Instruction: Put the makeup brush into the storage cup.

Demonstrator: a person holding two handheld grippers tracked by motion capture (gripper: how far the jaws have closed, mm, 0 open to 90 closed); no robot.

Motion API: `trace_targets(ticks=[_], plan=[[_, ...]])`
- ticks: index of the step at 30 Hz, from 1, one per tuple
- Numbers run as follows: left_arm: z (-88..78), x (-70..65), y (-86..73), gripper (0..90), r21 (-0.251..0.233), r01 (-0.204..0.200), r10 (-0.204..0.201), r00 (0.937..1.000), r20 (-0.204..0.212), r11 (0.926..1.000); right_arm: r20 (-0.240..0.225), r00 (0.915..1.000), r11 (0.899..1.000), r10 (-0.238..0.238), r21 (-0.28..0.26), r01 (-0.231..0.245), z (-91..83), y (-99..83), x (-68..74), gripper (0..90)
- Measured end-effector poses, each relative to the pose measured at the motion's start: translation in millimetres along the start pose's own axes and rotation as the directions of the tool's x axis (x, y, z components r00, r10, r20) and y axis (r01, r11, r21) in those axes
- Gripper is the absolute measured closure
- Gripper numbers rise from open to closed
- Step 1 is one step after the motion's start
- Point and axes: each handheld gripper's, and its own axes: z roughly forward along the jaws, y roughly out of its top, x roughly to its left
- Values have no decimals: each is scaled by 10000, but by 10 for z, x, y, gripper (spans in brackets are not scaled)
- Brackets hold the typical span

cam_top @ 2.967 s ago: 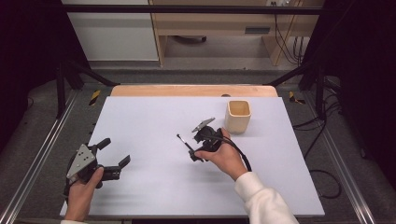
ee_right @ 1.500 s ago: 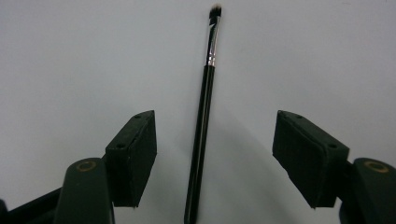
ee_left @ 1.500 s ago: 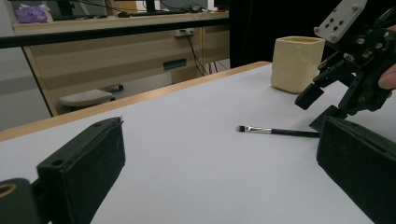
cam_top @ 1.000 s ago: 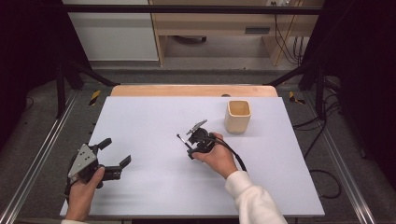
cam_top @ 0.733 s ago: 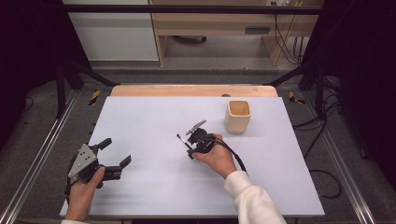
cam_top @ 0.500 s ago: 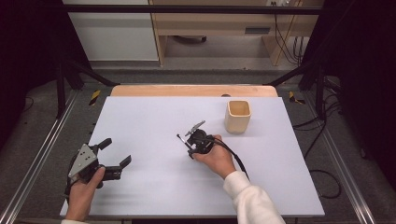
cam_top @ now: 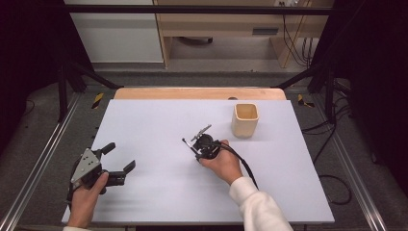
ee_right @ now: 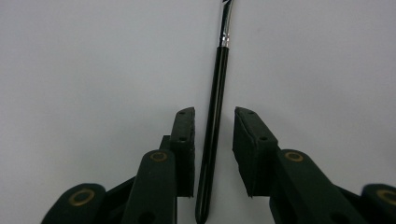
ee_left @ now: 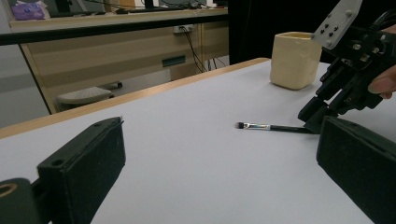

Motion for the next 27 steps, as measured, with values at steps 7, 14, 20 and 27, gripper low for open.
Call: trace_targets(ticks=[7, 14, 20, 27], plan=[[-1, 1, -1, 10, -1, 0, 0, 10000, 2, 10000, 24, 9997, 9997, 246, 95, -246, 5, 2, 3, 734], [1, 0, -1, 10, 4, -3, 3, 10000, 11, 10000, 16, 9993, 9990, 385, 244, -385, 15, -5, 5, 750], [2, -1, 0, 10, 7, -13, 13, 10000, 22, 10000, -12, 9991, 9986, 434, 308, -433, 33, -8, 9, 764], [4, -2, -1, 10, 9, 0, 0, 10000, 28, 10000, 81, 9995, 9985, 311, 446, -315, 50, -7, 16, 789]])
